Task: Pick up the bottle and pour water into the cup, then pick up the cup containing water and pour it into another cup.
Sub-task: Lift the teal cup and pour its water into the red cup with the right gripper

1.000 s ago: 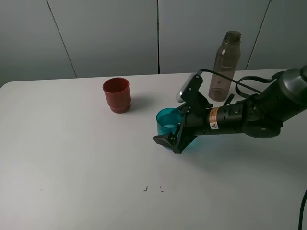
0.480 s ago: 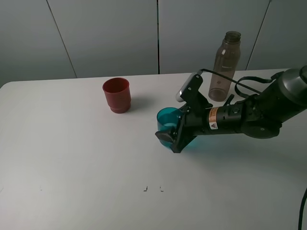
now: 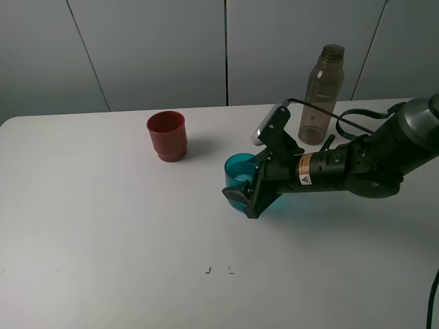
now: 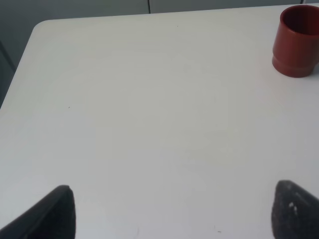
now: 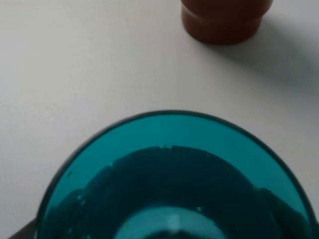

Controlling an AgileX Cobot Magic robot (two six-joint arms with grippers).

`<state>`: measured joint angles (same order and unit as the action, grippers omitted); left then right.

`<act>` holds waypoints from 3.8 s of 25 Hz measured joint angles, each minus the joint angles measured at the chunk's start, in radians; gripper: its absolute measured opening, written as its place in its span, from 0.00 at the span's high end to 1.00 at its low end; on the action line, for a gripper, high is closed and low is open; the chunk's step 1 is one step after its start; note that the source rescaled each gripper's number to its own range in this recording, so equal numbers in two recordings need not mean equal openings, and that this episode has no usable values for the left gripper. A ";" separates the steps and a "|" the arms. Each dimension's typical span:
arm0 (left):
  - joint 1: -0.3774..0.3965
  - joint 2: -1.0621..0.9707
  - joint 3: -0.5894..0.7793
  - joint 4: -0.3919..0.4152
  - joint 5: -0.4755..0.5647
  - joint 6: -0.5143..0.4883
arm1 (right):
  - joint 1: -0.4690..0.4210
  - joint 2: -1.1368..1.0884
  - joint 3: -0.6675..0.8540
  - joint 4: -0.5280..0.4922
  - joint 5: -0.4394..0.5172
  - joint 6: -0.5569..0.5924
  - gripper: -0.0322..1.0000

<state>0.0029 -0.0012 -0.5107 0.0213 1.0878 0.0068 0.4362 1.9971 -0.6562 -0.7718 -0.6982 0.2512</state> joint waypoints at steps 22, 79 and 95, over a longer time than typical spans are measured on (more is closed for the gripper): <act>0.000 0.000 0.000 0.000 0.000 0.000 | 0.001 -0.155 0.000 0.100 0.087 0.089 0.88; 0.000 0.000 0.000 0.000 0.000 0.000 | 0.155 0.229 -0.983 0.133 0.684 0.347 0.88; 0.000 0.000 0.000 0.000 0.000 0.000 | 0.161 0.268 -1.052 0.098 0.779 0.173 0.88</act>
<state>0.0029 -0.0012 -0.5107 0.0213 1.0878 0.0068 0.5972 2.2654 -1.7078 -0.6740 0.0807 0.4239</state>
